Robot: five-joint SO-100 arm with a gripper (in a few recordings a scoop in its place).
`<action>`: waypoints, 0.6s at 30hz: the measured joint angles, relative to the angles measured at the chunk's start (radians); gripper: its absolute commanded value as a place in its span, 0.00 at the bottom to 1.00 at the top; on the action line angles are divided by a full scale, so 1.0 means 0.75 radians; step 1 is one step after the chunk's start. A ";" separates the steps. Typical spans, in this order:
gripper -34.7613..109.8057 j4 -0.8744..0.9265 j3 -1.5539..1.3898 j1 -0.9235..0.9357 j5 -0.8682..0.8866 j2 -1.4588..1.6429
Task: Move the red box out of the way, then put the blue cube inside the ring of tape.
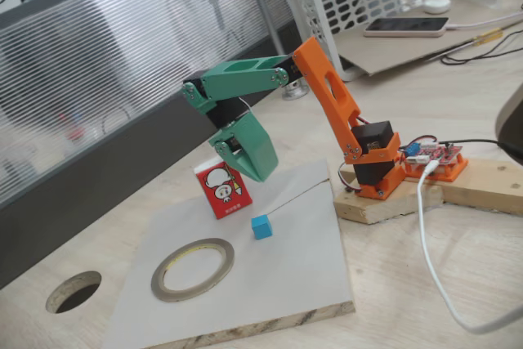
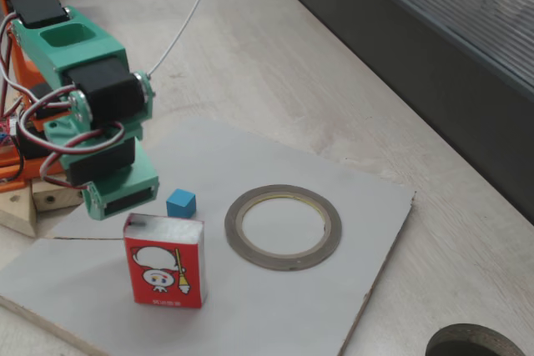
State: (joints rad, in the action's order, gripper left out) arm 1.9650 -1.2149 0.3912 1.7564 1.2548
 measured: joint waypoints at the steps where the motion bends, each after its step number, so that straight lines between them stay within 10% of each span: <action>1: 0.25 0.000 0.043 0.010 0.000 -0.020; 18: 0.25 0.000 0.489 0.002 0.000 -0.229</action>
State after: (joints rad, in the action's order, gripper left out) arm 1.9650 -0.8483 0.3927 1.7564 1.0830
